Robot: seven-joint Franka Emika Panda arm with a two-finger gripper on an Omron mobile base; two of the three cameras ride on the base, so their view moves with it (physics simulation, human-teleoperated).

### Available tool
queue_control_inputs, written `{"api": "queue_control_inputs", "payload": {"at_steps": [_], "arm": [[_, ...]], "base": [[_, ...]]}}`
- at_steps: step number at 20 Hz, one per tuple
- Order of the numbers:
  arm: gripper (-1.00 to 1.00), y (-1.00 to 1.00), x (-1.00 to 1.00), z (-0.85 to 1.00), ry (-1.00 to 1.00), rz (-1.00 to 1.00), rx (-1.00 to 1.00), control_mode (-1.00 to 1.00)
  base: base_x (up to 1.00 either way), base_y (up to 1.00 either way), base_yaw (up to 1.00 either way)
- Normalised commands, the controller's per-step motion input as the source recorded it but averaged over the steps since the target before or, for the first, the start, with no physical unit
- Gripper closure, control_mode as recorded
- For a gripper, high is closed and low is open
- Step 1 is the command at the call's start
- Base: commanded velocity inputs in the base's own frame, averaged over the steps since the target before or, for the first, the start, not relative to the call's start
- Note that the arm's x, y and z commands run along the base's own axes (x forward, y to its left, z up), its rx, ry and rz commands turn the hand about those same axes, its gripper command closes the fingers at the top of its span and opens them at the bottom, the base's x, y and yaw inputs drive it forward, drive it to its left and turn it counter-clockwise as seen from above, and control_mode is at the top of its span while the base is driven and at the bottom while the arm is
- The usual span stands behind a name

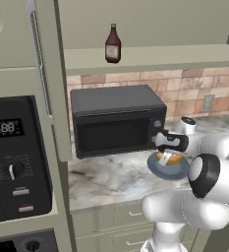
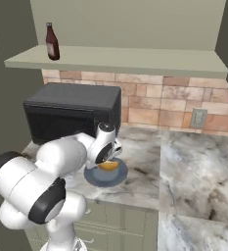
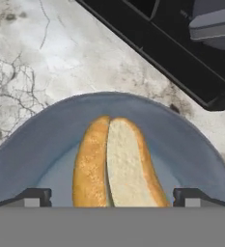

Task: Move the hot dog bun to the plate on the dining table and place the condiment next to that plate. Then navigate to the fridge and take the sausage and place it on the plate as well.

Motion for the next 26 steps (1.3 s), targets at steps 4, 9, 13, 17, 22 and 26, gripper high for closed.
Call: {"api": "queue_control_inputs", "payload": {"at_steps": [4, 9, 13, 17, 22, 26], "arm": [[-1.0, 0.0, 0.27, -0.23, -0.01, 0.0, 0.0, -1.0], [1.0, 0.0, 0.0, -0.16, -0.04, 0.0, -0.02, -1.0], [1.0, 0.0, -0.41, 0.09, -0.1, 0.0, 0.0, -1.0], [1.0, 0.0, -0.76, 0.67, -0.07, 0.0, 0.0, -1.0], [1.0, 0.01, -0.78, 1.0, 0.04, -0.01, 0.0, -1.0], [1.0, 0.09, -0.7, 1.0, 0.14, -0.15, 0.0, -1.0]], "base": [[0.0, 0.0, 0.0], [0.0, 0.0, 0.0], [0.0, 0.0, 0.0], [0.0, 0.0, 0.0], [0.0, 0.0, 0.0], [0.0, 0.0, 0.0]]}}
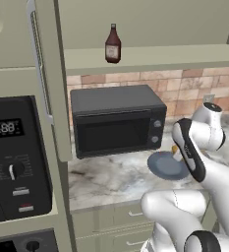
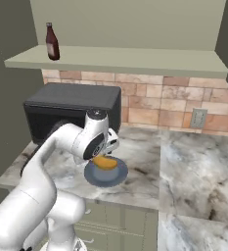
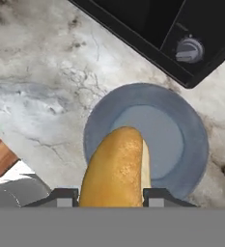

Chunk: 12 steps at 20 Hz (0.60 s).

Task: Move the hot dog bun to the plate on the dining table and place the condiment next to that plate. Then navigate to the fridge and take the sausage and place it on the plate as well.

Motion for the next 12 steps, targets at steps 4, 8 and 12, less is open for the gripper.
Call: {"api": "queue_control_inputs", "payload": {"at_steps": [4, 8, 12], "arm": [[1.0, 0.23, -0.64, 1.0, 0.14, -0.34, 0.06, -1.0], [1.0, 0.37, -0.47, 0.79, 0.12, -0.46, 0.12, -1.0], [1.0, 0.45, -0.36, 0.5, 0.02, -0.46, 0.04, -1.0]], "base": [[0.0, 0.0, 0.0], [0.0, 0.0, 0.0], [0.0, 0.0, 0.0]]}}
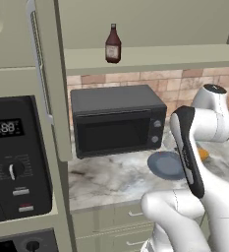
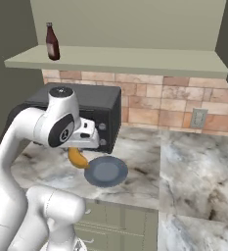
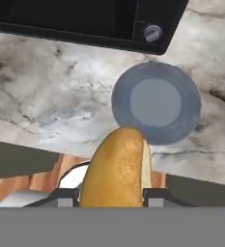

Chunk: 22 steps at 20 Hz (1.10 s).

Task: Move the hot dog bun to the plate on the dining table and place the condiment next to that plate. Then navigate to the fridge and take the sausage and place it on the plate as well.

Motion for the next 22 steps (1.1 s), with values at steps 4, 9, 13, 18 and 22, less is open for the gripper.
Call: {"api": "queue_control_inputs", "payload": {"at_steps": [4, 9, 13, 18, 22], "arm": [[1.0, 0.05, -0.24, 0.24, 0.0, -0.37, 0.02, -1.0], [1.0, 0.0, -0.1, 0.0, 0.0, -0.12, 0.0, 1.0], [1.0, 0.0, 0.0, 0.0, 0.0, 0.0, 0.0, 1.0], [1.0, 0.0, 0.0, 0.0, 0.0, 0.0, 0.0, 1.0], [1.0, 0.0, 0.0, 0.0, 0.0, 0.0, 0.0, 1.0]], "base": [[0.0, 0.0, 0.0], [-0.34, 0.01, -0.05], [-1.0, 0.12, -0.15], [-0.99, 0.29, 0.16], [-0.56, 0.44, 0.73]]}}
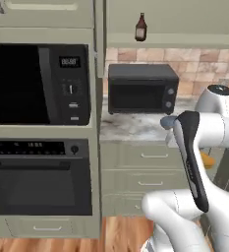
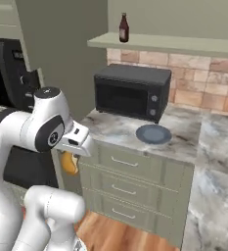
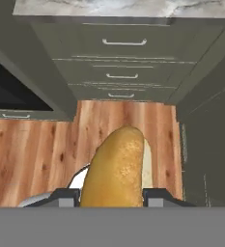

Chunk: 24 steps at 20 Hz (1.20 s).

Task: Move the hot dog bun to the plate on the dining table and place the condiment next to that plate. Then navigate to the fridge and take the sausage and place it on the plate as well.

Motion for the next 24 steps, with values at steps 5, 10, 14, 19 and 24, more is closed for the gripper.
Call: {"api": "queue_control_inputs", "payload": {"at_steps": [5, 10, 14, 19, 24], "arm": [[1.0, 0.0, 0.0, 0.0, 0.0, 0.0, 0.0, 1.0], [1.0, 0.0, 0.0, 0.0, 0.0, 0.0, 0.0, 1.0], [1.0, 0.0, 0.0, 0.0, 0.0, 0.0, 0.0, 1.0], [1.0, 0.0, 0.0, 0.0, 0.0, 0.0, 0.0, 1.0], [1.0, 0.0, 0.0, 0.0, 0.0, 0.0, 0.0, 1.0]], "base": [[-0.48, 0.54, 0.75], [-0.44, 0.6, 0.76], [-0.34, 0.72, 0.73], [-0.17, 0.56, 0.69], [0.29, -0.05, 0.44]]}}
